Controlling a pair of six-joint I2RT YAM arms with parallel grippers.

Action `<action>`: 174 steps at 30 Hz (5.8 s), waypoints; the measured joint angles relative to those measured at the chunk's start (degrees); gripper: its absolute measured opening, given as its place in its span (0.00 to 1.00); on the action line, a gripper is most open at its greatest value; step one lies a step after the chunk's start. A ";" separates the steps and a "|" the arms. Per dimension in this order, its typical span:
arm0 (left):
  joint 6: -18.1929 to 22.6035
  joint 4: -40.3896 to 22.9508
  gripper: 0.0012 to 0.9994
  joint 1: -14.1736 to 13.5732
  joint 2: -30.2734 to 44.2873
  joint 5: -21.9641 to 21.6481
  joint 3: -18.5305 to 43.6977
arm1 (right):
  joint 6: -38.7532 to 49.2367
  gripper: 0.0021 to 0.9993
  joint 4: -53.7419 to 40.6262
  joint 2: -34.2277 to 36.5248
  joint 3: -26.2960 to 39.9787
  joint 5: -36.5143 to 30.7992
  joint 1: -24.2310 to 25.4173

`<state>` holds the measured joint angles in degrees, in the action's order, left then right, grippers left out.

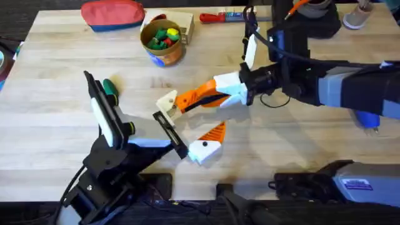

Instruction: Pick up the gripper from the table and insert it into the empty holder that is missing its gripper. Then pick up a screw, insert it into the mounting hole, and use the screwdriver to tighten it. Finally, clean up the table by picking up the vegetable and placing it into the bucket.

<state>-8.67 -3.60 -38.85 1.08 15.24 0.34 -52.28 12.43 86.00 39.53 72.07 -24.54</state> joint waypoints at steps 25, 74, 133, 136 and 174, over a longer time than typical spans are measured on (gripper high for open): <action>-1.95 -0.45 0.99 1.13 0.00 -4.82 0.00 | -6.88 0.00 10.33 12.62 7.93 -4.32 -7.75; -1.30 -0.15 0.99 0.46 0.09 -2.57 0.00 | -3.17 0.45 13.06 12.64 8.33 -1.06 -7.95; -1.20 -0.06 0.99 0.42 0.09 -1.29 0.00 | 68.63 0.46 -52.71 11.21 28.79 -57.55 -10.59; -1.20 -0.06 0.99 0.42 0.09 -1.29 0.00 | 68.66 0.41 -52.73 11.88 28.79 -58.10 -11.46; -1.20 -0.06 0.99 0.42 0.09 -1.27 0.00 | 68.65 0.23 -52.52 14.91 28.81 -58.80 -12.32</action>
<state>-9.87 -3.65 -38.44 1.17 13.97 0.34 16.38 -40.08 100.90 68.34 13.28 -36.86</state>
